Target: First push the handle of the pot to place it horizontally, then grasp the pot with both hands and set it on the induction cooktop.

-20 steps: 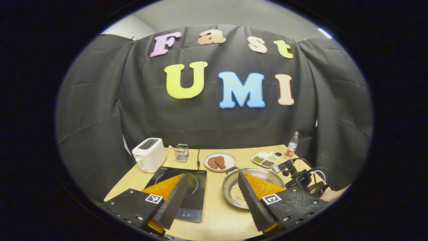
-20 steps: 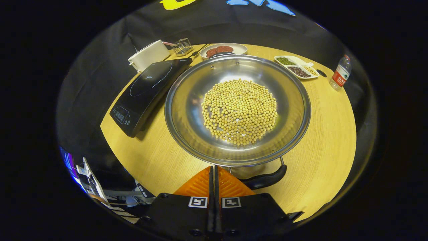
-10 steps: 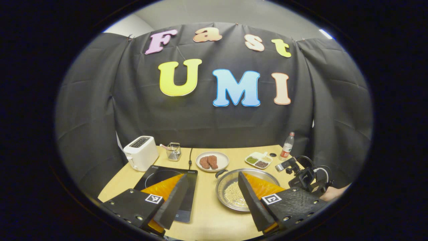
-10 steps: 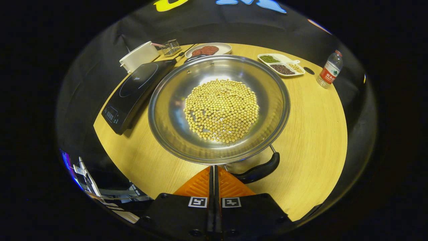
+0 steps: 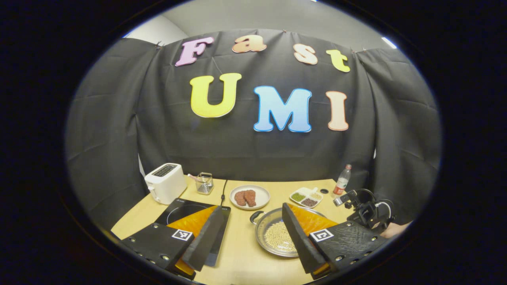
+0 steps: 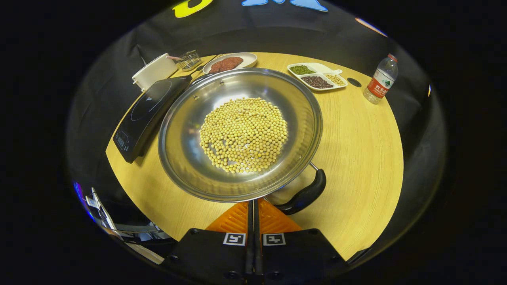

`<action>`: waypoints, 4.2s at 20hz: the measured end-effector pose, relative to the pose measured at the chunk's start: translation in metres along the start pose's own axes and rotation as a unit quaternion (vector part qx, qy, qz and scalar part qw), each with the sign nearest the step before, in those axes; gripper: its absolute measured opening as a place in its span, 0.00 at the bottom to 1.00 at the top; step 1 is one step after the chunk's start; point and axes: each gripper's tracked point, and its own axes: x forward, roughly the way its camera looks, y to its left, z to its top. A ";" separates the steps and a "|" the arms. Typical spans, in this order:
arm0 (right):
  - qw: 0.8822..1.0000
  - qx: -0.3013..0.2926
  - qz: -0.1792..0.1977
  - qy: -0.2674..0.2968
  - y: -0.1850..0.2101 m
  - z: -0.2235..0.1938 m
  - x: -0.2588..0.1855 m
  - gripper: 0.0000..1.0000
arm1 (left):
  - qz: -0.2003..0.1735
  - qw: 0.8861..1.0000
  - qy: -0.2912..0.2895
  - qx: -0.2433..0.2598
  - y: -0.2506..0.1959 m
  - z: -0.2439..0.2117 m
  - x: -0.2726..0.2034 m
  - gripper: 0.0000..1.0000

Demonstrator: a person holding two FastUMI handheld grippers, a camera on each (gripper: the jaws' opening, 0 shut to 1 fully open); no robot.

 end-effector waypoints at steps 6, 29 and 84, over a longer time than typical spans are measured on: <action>1.000 0.014 0.002 -0.008 -0.033 0.009 0.003 0.02 | 0.027 1.000 -0.012 0.008 -0.011 0.008 0.005 0.92; 0.978 0.193 0.012 -0.078 -0.089 0.046 0.012 0.02 | 0.041 0.999 0.021 0.017 -0.031 -0.007 0.026 0.89; 0.969 0.211 -0.042 -0.123 -0.117 0.103 0.062 0.80 | -0.140 0.927 0.329 -0.118 -0.031 -0.274 0.255 0.78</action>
